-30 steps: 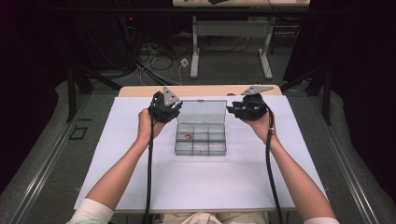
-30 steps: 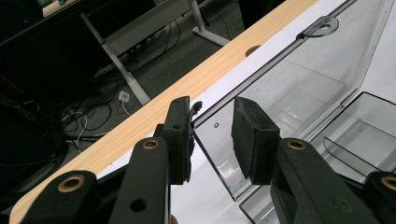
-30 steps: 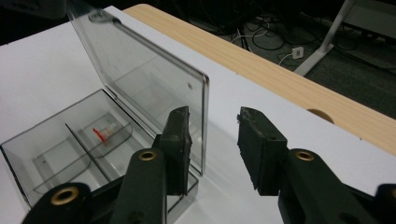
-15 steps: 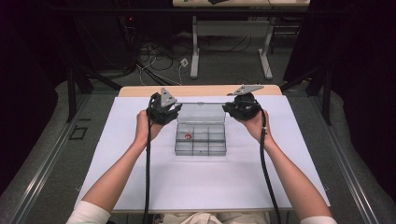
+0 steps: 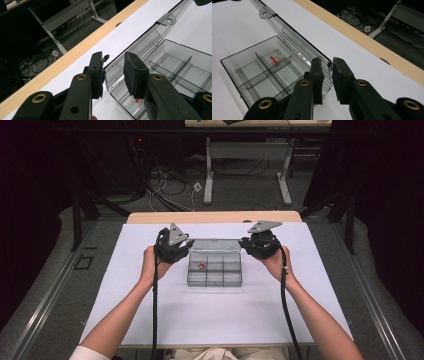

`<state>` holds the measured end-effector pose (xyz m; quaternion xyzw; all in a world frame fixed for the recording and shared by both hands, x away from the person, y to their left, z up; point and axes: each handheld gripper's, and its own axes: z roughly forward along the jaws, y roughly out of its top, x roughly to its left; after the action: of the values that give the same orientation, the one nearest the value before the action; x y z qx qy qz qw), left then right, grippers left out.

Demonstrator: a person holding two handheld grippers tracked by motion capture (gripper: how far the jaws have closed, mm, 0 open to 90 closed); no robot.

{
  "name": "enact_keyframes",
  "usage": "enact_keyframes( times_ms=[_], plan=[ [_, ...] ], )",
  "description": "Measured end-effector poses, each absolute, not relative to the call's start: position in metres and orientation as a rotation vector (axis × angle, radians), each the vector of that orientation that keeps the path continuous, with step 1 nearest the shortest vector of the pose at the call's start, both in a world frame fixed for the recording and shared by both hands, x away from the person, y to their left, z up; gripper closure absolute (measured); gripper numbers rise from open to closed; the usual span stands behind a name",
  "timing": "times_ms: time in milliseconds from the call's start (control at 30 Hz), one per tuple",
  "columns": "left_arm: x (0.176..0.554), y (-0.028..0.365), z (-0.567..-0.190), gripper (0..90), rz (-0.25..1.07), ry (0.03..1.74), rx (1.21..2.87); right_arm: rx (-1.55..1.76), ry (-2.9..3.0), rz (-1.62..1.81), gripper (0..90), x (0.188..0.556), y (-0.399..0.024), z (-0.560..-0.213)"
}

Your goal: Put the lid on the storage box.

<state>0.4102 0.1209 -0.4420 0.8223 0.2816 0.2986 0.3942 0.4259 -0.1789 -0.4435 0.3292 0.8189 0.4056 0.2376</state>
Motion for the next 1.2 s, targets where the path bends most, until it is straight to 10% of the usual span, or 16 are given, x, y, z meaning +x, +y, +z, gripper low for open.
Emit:
enact_keyframes(
  times_ms=[1200],
  plan=[
    [0.371, 0.128, -0.466, 65.5, 0.713, 0.648, 2.166, 0.843, 2.33, 1.031, 75.7, 0.393, -0.179, -0.465]
  ],
)
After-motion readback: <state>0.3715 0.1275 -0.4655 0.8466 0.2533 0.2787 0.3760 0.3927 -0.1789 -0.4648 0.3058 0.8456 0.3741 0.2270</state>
